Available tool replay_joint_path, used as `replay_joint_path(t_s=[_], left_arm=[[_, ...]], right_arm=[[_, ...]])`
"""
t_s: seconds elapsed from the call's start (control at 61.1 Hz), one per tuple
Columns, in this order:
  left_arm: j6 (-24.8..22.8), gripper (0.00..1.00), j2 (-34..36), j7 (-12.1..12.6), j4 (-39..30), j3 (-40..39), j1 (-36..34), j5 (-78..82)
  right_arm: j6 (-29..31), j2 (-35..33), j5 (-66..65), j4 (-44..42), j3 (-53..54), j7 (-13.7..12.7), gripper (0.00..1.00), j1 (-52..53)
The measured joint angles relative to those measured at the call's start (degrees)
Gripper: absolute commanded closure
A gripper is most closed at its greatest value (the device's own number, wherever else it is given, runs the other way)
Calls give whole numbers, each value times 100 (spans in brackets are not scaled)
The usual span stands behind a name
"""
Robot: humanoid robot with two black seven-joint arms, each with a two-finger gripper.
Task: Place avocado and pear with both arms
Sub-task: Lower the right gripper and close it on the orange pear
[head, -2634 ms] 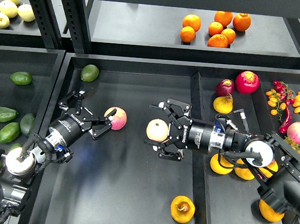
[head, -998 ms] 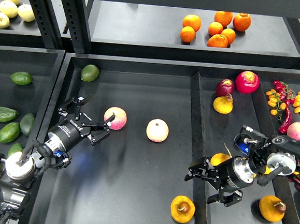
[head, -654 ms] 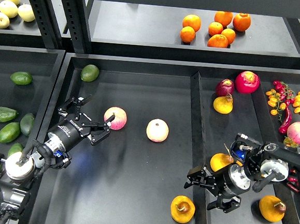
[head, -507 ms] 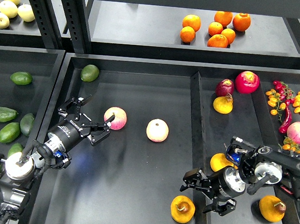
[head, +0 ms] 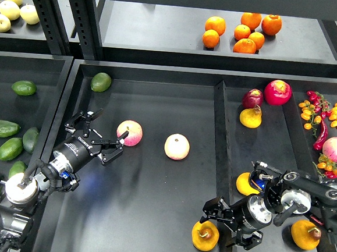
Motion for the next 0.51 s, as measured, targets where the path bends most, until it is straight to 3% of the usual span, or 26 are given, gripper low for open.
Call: replay_joint_path(t_s=[0.229,0.507], left_arm=[[0,1,0,0,-1,5,1,1],[0,1,0,0,-8,35,2,32]], right_arm=[[0,58,-34,-51,20,0,4,-101],[0,64,-35,-52,98,0,17,-111]])
